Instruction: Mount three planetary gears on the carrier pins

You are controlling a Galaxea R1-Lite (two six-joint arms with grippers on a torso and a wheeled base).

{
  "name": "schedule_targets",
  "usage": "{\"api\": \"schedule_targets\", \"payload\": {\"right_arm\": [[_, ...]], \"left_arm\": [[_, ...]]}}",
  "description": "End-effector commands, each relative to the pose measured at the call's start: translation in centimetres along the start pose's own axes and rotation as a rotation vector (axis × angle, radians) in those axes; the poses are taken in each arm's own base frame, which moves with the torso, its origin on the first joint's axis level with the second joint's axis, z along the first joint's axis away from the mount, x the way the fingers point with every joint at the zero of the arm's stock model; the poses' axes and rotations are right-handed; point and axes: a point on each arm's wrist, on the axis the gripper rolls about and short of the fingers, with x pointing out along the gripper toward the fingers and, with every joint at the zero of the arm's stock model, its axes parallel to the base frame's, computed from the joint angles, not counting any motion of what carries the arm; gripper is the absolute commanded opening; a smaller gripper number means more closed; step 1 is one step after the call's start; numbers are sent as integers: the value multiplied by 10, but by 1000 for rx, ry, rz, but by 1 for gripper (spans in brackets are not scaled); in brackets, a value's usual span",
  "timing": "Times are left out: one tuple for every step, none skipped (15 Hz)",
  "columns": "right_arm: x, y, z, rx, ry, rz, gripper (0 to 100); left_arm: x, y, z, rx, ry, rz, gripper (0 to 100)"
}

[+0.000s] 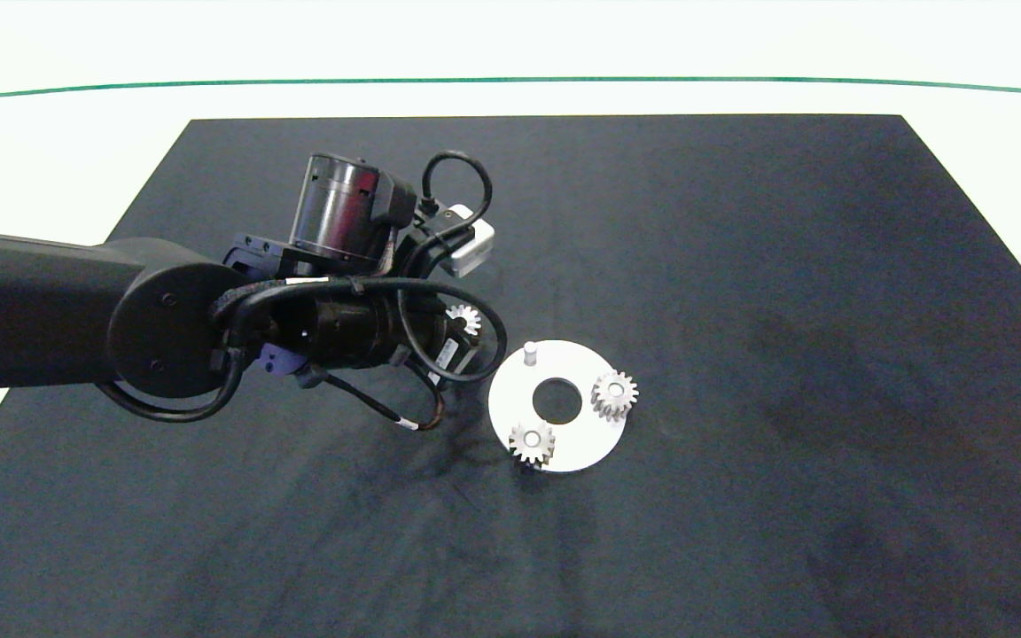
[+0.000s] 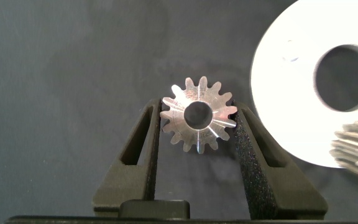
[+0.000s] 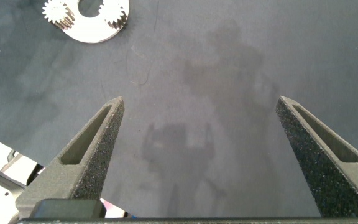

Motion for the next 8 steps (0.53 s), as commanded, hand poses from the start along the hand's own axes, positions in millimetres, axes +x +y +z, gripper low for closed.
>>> {"api": "schedule_targets", "payload": {"right_arm": [[0, 0, 0, -3, 3, -3, 100], [0, 0, 0, -4, 2, -4, 100], [-1, 0, 0, -3, 1, -4, 100], [-1, 0, 0, -3, -1, -4, 100], [-1, 0, 0, -4, -1, -4, 100], [0, 0, 1, -6, 1, -4, 100], [0, 0, 1, -6, -1, -4, 100], [0, 0, 1, -6, -1, -4, 100]], "left_arm": [[-7, -9, 8, 15, -27, -18, 1], [-7, -14, 9, 21, -28, -29, 1], [-8, -18, 10, 28, -31, -40, 1], [-8, -21, 12, 32, -38, -46, 1], [-8, -22, 13, 33, -40, -47, 1], [-9, -25, 15, 38, -45, -55, 1], [-9, -28, 16, 42, -48, -61, 1], [-8, -30, 17, 45, -52, -65, 1]]}}
